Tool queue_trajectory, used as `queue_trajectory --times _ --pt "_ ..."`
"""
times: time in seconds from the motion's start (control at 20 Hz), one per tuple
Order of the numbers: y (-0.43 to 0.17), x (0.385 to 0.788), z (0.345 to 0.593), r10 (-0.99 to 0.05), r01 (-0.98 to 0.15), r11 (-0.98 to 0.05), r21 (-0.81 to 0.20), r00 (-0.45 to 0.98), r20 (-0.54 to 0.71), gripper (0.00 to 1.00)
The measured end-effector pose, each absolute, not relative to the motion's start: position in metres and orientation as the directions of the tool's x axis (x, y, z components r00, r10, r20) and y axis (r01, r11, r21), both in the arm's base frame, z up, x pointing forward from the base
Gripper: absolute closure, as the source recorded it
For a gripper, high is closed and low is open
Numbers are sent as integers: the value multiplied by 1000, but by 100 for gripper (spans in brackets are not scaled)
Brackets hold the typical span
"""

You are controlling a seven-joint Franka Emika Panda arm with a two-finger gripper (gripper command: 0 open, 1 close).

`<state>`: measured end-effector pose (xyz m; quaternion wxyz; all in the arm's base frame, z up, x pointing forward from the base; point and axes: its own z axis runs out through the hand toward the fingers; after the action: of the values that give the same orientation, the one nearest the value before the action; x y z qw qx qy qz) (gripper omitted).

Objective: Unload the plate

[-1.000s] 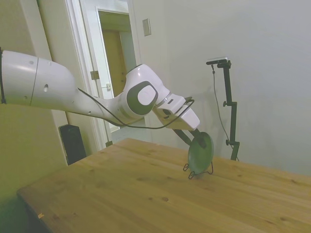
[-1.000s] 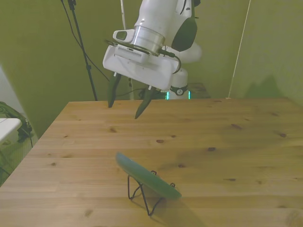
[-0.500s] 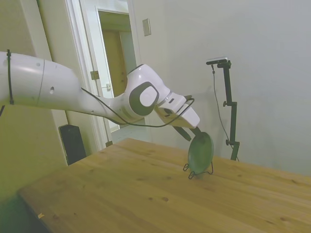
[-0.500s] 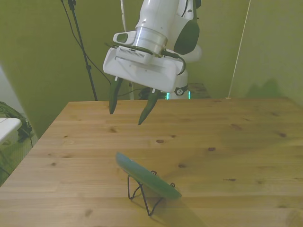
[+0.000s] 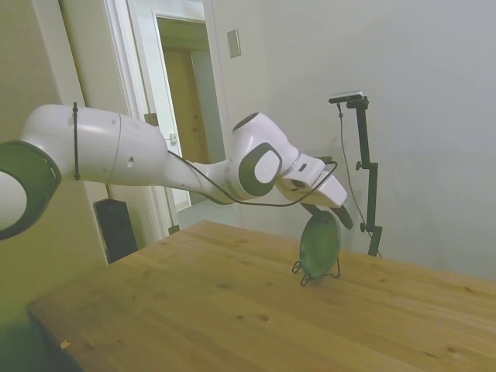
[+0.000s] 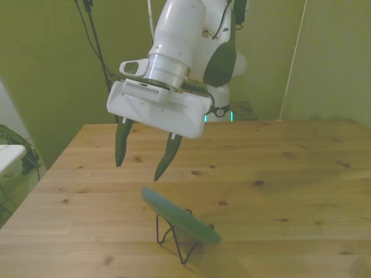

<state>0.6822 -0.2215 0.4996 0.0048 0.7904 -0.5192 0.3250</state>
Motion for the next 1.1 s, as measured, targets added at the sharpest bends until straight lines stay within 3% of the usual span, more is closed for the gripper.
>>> queue_trajectory --times 0.45,0.5,1.1 --pt "-226 698 477 -820 -787 -511 -346 324 473 0" --pt "-225 700 475 -818 -785 -515 -345 329 472 100" --pt "-226 707 471 -817 -777 -522 -352 336 469 100"
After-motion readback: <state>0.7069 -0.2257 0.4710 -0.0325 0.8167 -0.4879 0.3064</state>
